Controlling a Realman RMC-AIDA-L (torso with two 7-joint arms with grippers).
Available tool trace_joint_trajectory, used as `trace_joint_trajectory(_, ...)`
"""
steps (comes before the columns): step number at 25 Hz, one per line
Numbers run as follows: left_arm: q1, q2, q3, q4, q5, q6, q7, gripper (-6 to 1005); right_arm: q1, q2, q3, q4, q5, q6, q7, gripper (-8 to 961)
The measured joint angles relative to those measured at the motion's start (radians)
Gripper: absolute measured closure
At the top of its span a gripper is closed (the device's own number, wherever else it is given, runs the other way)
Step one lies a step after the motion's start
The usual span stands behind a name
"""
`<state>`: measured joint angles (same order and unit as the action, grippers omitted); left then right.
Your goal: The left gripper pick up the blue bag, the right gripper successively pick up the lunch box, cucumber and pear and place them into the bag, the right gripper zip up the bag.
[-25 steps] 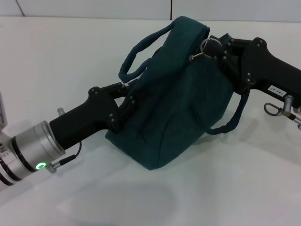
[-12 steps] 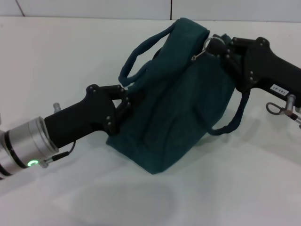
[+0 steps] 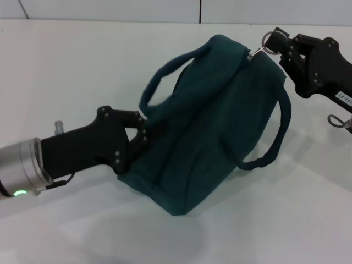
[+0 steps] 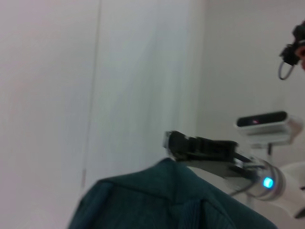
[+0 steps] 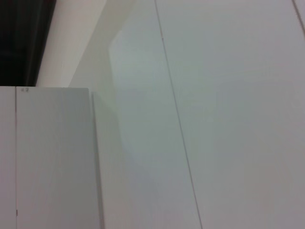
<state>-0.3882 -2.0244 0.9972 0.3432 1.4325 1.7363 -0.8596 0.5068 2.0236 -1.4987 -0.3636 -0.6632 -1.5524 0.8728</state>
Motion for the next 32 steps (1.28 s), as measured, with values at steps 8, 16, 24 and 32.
trace_joint_trajectory(8,-0.015,0.005,0.0,0.012,0.067,0.04,0.0,947,-0.008,0.0,0.003,0.0,0.009,0.013,0.0,941)
trace_joint_trajectory(16,0.002,0.024,-0.004,0.045,0.069,0.096,-0.001,948,-0.014,0.0,0.003,0.023,0.025,0.077,0.0,941)
trace_joint_trajectory(24,0.008,0.037,-0.021,0.052,0.06,0.098,-0.003,949,-0.025,-0.003,0.003,0.041,0.027,0.09,0.0,941)
trace_joint_trajectory(32,0.006,0.037,-0.029,0.053,0.058,0.098,0.004,950,-0.025,-0.002,0.016,0.056,0.029,0.137,0.0,941)
